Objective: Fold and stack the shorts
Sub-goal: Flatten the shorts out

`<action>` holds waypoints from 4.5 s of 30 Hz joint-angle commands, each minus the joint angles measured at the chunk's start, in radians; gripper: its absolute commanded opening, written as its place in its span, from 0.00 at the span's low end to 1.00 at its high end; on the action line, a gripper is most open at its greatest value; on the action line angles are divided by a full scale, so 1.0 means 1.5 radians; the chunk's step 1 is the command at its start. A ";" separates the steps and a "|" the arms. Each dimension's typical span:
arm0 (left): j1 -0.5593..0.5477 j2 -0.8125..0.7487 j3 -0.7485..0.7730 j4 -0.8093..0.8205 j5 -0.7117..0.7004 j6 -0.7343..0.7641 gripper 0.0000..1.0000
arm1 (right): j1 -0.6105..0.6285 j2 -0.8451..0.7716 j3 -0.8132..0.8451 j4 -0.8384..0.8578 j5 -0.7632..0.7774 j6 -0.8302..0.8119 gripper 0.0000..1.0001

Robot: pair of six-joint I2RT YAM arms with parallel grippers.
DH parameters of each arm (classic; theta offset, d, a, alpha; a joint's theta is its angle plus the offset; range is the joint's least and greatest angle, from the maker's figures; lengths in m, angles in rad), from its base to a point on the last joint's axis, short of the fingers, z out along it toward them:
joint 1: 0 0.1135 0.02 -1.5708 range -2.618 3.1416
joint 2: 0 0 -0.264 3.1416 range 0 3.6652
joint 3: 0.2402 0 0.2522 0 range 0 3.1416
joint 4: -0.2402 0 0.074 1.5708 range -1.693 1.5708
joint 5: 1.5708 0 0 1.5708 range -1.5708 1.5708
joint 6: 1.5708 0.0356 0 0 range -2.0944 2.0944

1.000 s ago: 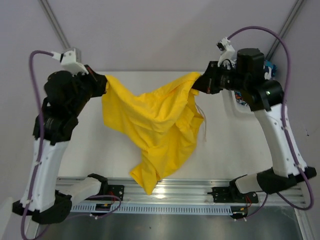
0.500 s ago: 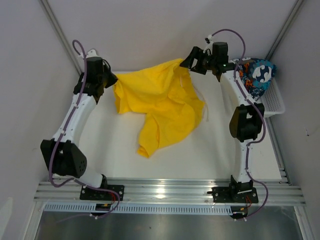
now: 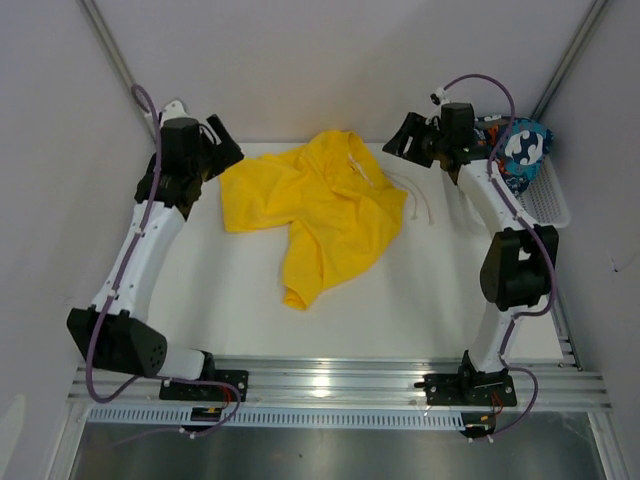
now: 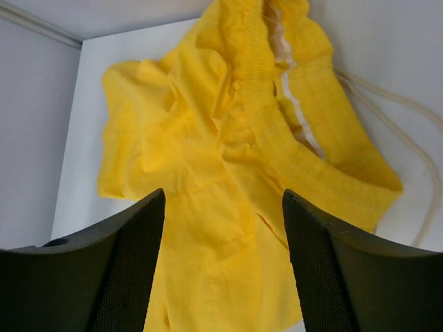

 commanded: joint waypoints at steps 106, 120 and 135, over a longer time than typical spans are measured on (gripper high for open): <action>0.014 -0.229 -0.667 0.380 0.286 -0.137 0.81 | -0.079 0.066 -0.281 0.241 0.026 0.069 0.00; 0.034 -0.164 -0.699 0.465 0.348 -0.169 0.83 | -0.088 0.067 -0.281 0.250 0.010 0.080 0.00; 0.058 -0.126 -0.784 0.620 0.339 -0.219 0.77 | -0.091 0.073 -0.282 0.256 0.002 0.085 0.00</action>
